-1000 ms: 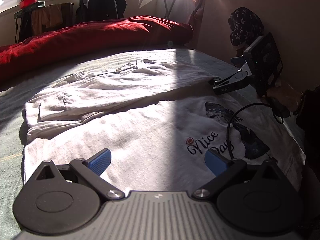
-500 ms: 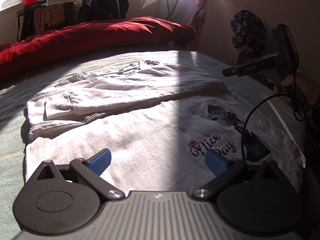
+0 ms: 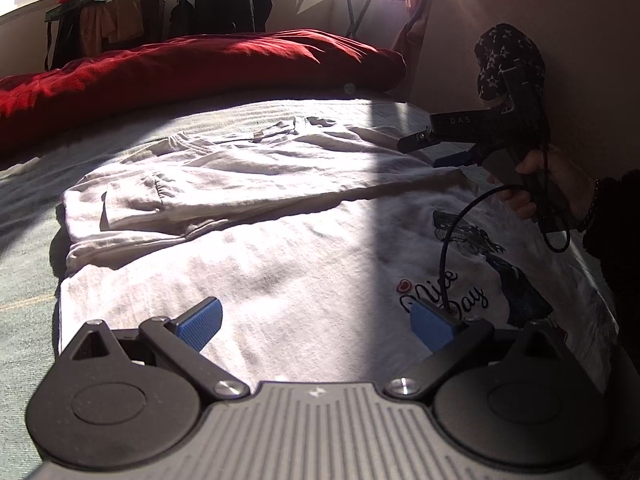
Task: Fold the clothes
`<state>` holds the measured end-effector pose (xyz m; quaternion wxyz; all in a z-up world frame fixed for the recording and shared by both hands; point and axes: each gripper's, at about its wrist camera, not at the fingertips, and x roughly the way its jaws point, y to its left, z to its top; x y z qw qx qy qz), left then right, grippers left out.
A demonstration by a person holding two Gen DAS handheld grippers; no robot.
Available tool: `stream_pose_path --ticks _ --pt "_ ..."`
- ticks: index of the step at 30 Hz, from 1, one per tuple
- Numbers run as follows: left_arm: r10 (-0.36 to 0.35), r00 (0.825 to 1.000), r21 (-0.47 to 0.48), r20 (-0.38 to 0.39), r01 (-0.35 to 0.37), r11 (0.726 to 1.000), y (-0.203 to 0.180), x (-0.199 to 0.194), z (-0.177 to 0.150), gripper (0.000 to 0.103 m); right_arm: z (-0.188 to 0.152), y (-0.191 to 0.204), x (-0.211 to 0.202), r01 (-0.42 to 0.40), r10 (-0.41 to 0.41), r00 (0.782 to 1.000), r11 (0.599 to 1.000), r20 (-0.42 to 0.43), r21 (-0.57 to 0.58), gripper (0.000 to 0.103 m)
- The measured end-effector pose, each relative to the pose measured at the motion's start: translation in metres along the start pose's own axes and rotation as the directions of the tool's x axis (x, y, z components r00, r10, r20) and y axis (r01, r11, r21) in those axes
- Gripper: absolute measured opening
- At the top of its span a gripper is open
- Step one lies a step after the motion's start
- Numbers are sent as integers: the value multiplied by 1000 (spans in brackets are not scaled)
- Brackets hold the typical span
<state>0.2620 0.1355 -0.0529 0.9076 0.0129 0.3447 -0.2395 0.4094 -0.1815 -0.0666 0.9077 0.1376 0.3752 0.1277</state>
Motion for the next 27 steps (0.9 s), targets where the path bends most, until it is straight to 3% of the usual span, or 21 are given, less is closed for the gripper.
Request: stream_pose_path --ticks 6,10,12,15,22,25,27 --pt "13 1000 -2 -14 -13 1000 2 5 0 100 34 12 -8 -58 58 997 998 52 -2 103" --pt "13 1000 -8 -24 -13 1000 4 9 0 100 49 28 29 -52 51 999 997 -20 -49 103" --pt "14 999 -14 -30 -15 1000 6 11 -1 100 49 32 53 -5 -1 998 996 -59 -92 103" --pt "23 999 -20 -43 -24 1000 8 14 -2 100 50 33 86 144 -159 985 970 -66 -195 103" --pt "26 999 -21 -40 -27 999 10 14 -1 100 75 19 77 151 -161 983 982 -85 -114 103" --pt "28 999 -19 -43 -29 999 9 14 -1 100 78 30 61 49 -62 991 993 -116 -109 103" --pt "30 999 -19 -45 -31 999 9 15 -1 100 77 41 61 52 -75 988 985 -134 -165 103"
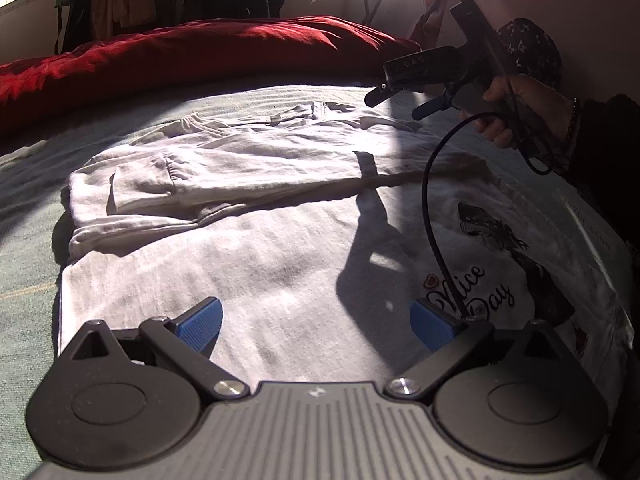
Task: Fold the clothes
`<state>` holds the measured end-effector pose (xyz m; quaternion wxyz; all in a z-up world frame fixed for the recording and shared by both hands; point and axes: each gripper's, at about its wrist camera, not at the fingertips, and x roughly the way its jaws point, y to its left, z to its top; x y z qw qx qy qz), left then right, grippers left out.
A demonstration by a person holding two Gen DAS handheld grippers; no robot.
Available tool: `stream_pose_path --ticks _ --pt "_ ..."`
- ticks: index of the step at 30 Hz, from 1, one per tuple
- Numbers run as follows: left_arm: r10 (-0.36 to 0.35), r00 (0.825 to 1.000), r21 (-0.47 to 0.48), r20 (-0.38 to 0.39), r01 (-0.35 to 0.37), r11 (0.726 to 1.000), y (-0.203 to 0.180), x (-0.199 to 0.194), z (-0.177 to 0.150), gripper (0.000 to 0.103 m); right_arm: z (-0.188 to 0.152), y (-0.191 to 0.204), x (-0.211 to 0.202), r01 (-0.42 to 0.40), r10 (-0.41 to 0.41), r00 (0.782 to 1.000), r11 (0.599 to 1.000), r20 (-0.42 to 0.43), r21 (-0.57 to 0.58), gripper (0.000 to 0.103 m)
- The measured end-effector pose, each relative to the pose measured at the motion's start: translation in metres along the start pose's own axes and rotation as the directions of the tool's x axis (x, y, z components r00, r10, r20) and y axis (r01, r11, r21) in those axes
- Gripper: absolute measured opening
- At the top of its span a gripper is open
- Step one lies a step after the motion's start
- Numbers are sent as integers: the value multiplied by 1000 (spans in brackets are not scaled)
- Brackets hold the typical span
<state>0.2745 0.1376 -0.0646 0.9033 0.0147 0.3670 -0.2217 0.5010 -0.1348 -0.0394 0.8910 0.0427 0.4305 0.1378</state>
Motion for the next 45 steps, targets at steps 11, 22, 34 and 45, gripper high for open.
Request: stream_pose_path --ticks 11,22,34,45 --pt "-2 1000 -1 -2 2 1000 0 -1 -1 100 12 -8 34 87 -87 996 995 -6 48 103" --pt "1 1000 -6 -4 -1 1000 1 -1 -1 100 18 69 54 -69 59 995 987 -76 -143 103" --pt "-3 1000 -10 5 3 1000 1 -5 -1 100 42 65 65 -11 6 999 992 -40 -124 103" --pt "-70 993 53 96 65 996 -17 -33 3 100 -3 140 34 -159 115 983 922 -144 -353 103"
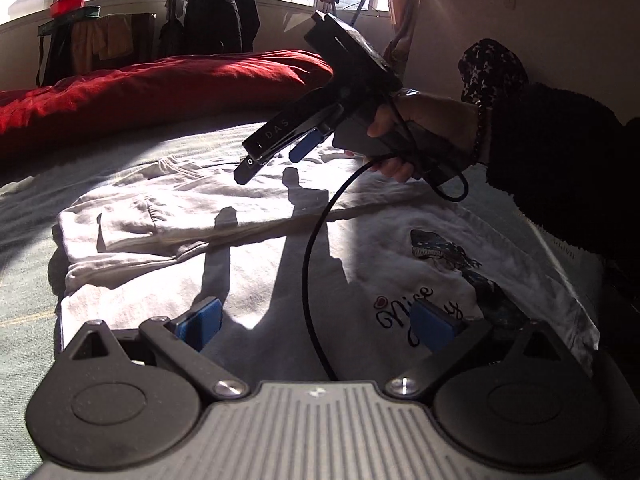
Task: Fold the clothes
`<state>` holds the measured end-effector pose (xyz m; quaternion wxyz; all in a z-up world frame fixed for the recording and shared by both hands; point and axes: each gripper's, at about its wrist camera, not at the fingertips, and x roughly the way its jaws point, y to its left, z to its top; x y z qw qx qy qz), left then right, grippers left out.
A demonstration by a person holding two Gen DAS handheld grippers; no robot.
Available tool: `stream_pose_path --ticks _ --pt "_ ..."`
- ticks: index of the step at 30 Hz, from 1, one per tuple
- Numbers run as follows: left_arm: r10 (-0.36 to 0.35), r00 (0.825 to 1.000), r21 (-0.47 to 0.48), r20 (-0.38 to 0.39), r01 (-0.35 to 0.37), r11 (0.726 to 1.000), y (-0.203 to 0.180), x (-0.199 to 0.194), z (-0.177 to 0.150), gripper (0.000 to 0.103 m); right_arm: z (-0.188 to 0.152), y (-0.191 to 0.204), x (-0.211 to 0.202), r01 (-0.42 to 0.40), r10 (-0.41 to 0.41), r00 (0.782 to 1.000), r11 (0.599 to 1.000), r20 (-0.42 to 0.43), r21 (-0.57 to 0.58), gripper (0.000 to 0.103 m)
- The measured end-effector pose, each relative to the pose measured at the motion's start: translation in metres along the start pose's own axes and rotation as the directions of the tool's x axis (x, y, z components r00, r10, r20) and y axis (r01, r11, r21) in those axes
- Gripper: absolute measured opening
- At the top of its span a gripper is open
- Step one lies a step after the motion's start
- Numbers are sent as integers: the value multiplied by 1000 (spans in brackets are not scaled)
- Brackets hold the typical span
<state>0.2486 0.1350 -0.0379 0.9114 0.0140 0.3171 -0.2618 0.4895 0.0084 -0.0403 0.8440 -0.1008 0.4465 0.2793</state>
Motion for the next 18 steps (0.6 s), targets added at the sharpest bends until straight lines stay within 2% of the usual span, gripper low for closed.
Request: stream_pose_path --ticks 4,8,11,15,18 --pt "6 1000 -1 2 -6 1000 0 -3 0 100 4 30 12 -15 16 999 999 39 -38 103" --pt "10 1000 -6 8 -10 1000 2 -4 0 100 11 61 39 -17 18 1000 995 19 -100 103" --pt "12 1000 -2 4 -12 1000 2 -3 0 100 12 86 47 -19 27 999 986 47 -167 103" --pt "16 1000 1 1 -16 1000 1 -3 0 100 17 78 23 -131 143 985 983 97 -125 103" --pt "14 1000 1 6 -14 1000 0 -3 0 100 15 58 6 -130 135 985 990 104 -53 103"
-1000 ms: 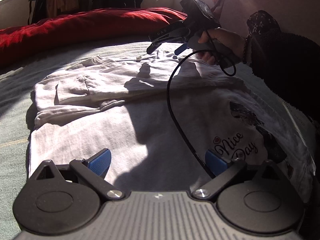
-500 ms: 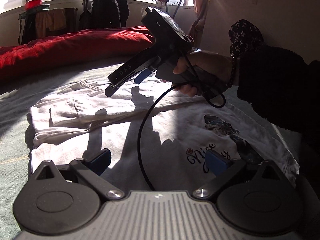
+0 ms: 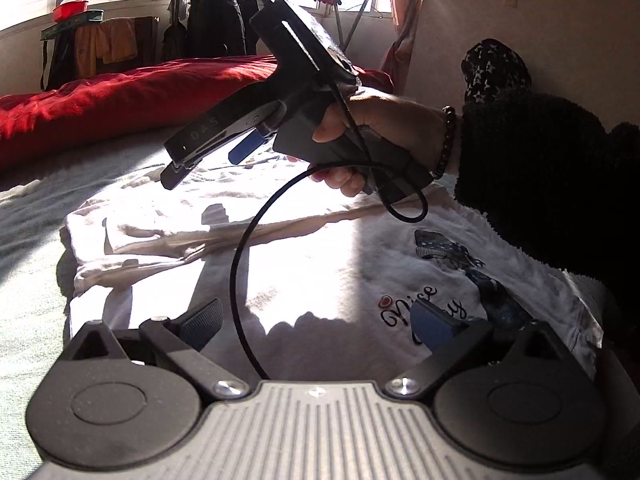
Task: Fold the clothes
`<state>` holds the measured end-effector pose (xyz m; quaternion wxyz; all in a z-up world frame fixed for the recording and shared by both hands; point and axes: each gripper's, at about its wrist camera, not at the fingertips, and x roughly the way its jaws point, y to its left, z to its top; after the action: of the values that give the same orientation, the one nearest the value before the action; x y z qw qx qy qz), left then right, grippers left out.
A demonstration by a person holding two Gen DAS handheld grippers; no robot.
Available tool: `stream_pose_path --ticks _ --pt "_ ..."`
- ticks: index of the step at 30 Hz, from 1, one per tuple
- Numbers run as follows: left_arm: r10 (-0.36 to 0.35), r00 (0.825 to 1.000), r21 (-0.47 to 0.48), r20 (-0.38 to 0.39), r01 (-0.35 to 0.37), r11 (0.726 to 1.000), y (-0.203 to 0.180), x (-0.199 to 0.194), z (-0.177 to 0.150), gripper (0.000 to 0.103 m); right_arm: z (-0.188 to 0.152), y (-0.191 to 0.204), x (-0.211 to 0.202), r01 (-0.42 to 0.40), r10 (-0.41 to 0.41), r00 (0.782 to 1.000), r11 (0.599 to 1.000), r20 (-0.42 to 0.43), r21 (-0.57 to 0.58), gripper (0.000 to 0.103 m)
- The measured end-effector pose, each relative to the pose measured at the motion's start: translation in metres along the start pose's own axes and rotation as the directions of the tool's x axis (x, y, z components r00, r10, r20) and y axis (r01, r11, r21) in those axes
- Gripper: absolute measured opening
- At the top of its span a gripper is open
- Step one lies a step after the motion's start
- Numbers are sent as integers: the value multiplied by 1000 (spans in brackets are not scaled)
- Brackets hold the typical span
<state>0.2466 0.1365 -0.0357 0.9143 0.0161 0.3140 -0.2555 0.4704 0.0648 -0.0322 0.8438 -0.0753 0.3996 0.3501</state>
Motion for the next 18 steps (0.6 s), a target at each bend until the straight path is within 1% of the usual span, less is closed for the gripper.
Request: stream_pose_path --ticks 3,4,7,9,13,15,18 --pt "-7 1000 6 0 7 1000 -1 1 1 100 -12 -25 -10 -73 81 995 989 -52 129 103" --pt "-5 1000 7 -2 5 1000 -2 2 1 100 -18 -29 -10 -86 97 993 985 -67 149 103" --pt "0 1000 10 -4 0 1000 -3 1 1 100 -37 -37 -10 -63 83 990 983 -113 170 103" --pt "-5 1000 11 3 5 1000 -5 -1 2 100 -45 -39 -21 -38 55 993 987 -103 159 103" --pt "-37 999 26 40 36 999 -12 -9 6 100 -60 -48 -66 62 -51 996 986 -74 153 103" --pt "-55 997 40 59 53 998 -19 -12 9 100 -72 -48 -89 120 -111 991 985 -74 127 103" --pt "-67 996 62 57 63 996 -27 -10 11 100 -101 -40 -123 211 -205 974 975 -94 65 103"
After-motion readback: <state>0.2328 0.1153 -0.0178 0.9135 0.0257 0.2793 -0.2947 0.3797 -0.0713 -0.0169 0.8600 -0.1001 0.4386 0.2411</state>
